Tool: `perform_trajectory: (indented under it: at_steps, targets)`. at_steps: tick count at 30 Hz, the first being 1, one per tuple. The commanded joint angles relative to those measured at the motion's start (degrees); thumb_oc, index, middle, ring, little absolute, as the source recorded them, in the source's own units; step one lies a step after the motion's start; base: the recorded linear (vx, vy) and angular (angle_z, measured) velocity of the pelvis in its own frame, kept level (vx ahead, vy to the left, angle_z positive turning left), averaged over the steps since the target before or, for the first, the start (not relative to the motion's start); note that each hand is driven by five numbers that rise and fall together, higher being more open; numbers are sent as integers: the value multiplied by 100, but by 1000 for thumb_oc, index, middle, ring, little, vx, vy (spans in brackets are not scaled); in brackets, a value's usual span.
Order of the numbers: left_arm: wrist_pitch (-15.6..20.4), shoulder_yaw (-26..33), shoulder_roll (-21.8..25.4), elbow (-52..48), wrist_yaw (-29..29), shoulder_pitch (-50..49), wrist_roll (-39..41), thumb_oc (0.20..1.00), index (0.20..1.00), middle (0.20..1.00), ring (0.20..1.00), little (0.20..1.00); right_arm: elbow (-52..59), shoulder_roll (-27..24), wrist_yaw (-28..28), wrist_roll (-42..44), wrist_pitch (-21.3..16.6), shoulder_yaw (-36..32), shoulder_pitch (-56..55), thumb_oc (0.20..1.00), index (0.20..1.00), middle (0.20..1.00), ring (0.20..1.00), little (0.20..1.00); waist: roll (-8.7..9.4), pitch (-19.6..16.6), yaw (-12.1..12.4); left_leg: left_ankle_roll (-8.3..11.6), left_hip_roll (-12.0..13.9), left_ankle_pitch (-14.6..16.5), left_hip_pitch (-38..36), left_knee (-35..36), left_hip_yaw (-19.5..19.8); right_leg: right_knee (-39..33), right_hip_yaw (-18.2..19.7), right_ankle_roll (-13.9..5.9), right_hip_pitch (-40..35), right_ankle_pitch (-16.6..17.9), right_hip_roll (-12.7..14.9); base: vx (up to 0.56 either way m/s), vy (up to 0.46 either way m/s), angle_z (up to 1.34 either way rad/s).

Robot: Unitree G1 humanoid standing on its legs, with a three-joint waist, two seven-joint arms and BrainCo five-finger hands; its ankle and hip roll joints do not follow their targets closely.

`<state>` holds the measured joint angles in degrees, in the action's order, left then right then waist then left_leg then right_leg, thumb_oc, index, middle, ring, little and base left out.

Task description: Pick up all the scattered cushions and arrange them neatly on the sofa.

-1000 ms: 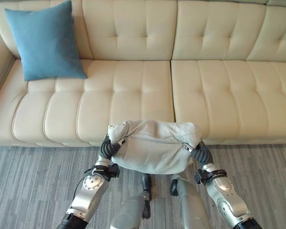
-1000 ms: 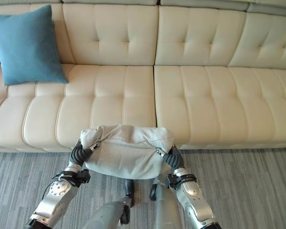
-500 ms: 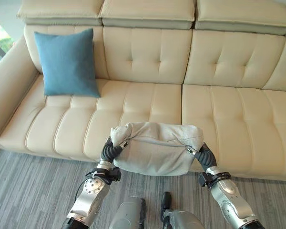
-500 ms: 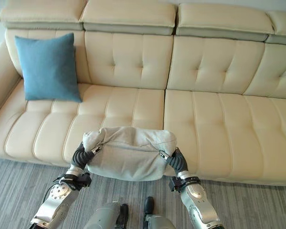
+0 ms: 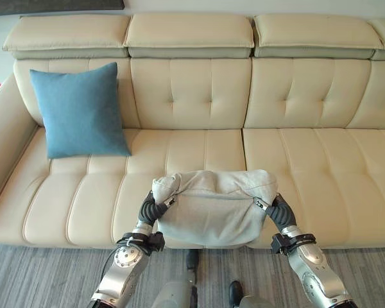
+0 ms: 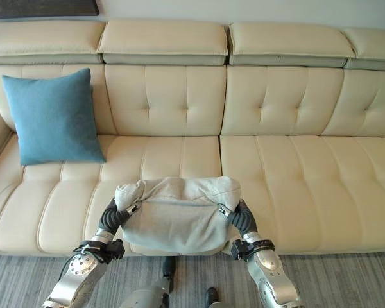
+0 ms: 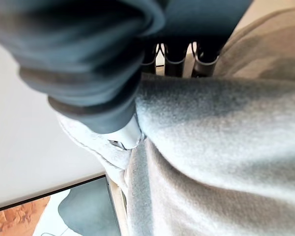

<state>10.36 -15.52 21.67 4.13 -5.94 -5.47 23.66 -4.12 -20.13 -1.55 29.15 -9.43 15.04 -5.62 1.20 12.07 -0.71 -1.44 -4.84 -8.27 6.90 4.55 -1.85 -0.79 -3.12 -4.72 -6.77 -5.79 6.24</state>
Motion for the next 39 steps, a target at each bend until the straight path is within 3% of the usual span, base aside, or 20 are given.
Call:
perform_trajectory:
  at_steps: [1,3,5,6,7,9,13,16,20,22,23,25,27,29,30,31,32,33,39]
  targets:
    - [358,161,45,-452,175,228,-40,200,200,200,200,200,422,190,-258,-4,-412,-5,355,200,200,200,200,200,141,-256,91,-16,320,841,-436,-200,84,1085,-127,-152,563,-140,-232,98,207,-33]
    - [354,140,154,-429,171,313,-68,200,200,200,200,200,415,255,-289,-48,-390,20,422,200,200,200,200,200,83,-123,62,-157,309,930,-634,-196,-89,2238,-90,-407,1159,276,-103,73,191,-43]
    - [355,140,154,-428,171,315,-68,200,200,200,200,200,416,255,-289,-48,-389,19,423,200,200,200,200,200,89,-127,71,-158,303,928,-630,-193,-99,2268,-78,-409,1182,263,-97,84,82,-27]
    - [340,93,173,-304,191,434,-146,200,200,200,200,200,389,317,-244,-102,-355,-34,393,200,200,200,200,200,-18,-132,22,-149,361,1006,-859,-93,-204,2040,-236,-345,1388,355,65,133,74,-15]
    - [341,91,172,-301,191,435,-146,200,200,200,200,200,390,317,-243,-103,-354,-35,392,200,200,200,200,200,-26,-126,22,-146,370,1007,-870,-88,-201,2016,-243,-343,1367,365,55,190,61,-21]
    - [350,90,164,-233,188,547,-117,200,200,200,200,200,337,313,-208,-66,-356,-97,415,200,200,200,200,200,-71,-158,-21,-78,428,1031,-934,-13,-257,1143,-281,-294,1353,426,83,126,-56,-30]
    - [369,54,39,-33,110,770,-124,200,200,200,200,200,331,338,-102,-121,-388,-207,383,200,200,200,200,200,0,-169,-82,76,521,1105,-1145,45,-379,-377,-138,-424,1456,985,93,157,-164,-15]
    - [389,-16,-70,125,137,822,-176,200,200,200,200,200,293,336,-96,-102,-398,-227,374,200,200,200,200,200,63,-258,-105,170,576,1190,-1298,45,-404,-421,-266,-435,1329,1050,92,212,-238,-7]
    - [346,-78,-235,248,237,721,-81,200,200,200,200,200,330,227,-117,24,-433,-279,274,200,200,200,200,200,23,-407,-213,376,859,1261,-1320,-229,-378,-421,-263,-226,1049,826,-97,309,-413,5]
    - [340,-134,-293,308,260,720,-40,200,200,200,200,200,330,167,-139,98,-455,-268,213,200,200,200,200,200,7,-389,-271,488,988,1079,-1172,-724,-333,-421,-323,-78,858,691,-169,116,-224,17]
    - [341,-134,-295,310,260,721,-40,200,200,200,200,200,330,165,-139,99,-455,-268,213,200,200,200,200,200,3,-388,-284,491,992,1092,-1155,-753,-317,-421,-337,-75,855,689,-171,136,-304,-3]
    - [344,-246,-371,391,239,776,5,200,200,200,200,200,314,62,-150,140,-445,-189,189,200,200,200,200,200,40,-260,-287,641,957,730,-720,-1846,-168,-421,-368,109,631,571,-203,118,-280,-7]
    - [332,-300,-440,494,150,889,8,200,200,200,200,200,302,31,-88,126,-419,-176,219,200,200,200,200,200,80,-212,-291,642,918,698,-496,-2142,-109,-421,-414,162,548,469,-198,108,-179,19]
    - [334,-322,-491,560,59,947,10,200,200,200,200,200,301,37,-13,137,-444,-172,242,200,200,200,200,200,84,-227,-318,565,873,843,-454,-1730,-117,-421,-442,145,520,411,-182,129,-115,1]
    - [339,-325,-524,561,-2,964,32,200,200,200,200,200,304,37,30,128,-459,-173,269,200,200,200,200,200,74,-257,-343,509,889,900,-542,-1169,-202,-421,-464,119,508,383,-179,142,-44,11]
    - [351,-342,-553,593,-57,993,21,200,200,200,200,200,313,35,71,108,-480,-177,304,200,200,200,200,200,52,-279,-350,485,900,887,-589,-773,-241,-421,-477,102,496,371,-198,125,-6,13]
    - [358,-376,-597,669,-137,1049,-13,200,200,200,200,200,314,30,142,52,-519,-151,358,200,200,200,200,200,2,-294,-367,493,920,667,-514,-379,-289,-421,-514,93,508,366,-234,95,13,8]
    - [359,-394,-624,694,-169,1105,-35,200,200,200,200,200,321,6,192,-25,-529,-141,421,200,200,200,200,200,-15,-286,-368,512,906,530,-459,-221,-298,-421,-546,96,493,352,-243,99,27,14]
    - [385,-518,-760,896,-378,1237,61,200,200,200,200,200,158,9,544,-487,-512,8,900,200,200,200,200,200,-10,-358,-308,500,902,595,-740,45,-316,-421,-530,125,323,210,-302,142,54,9]
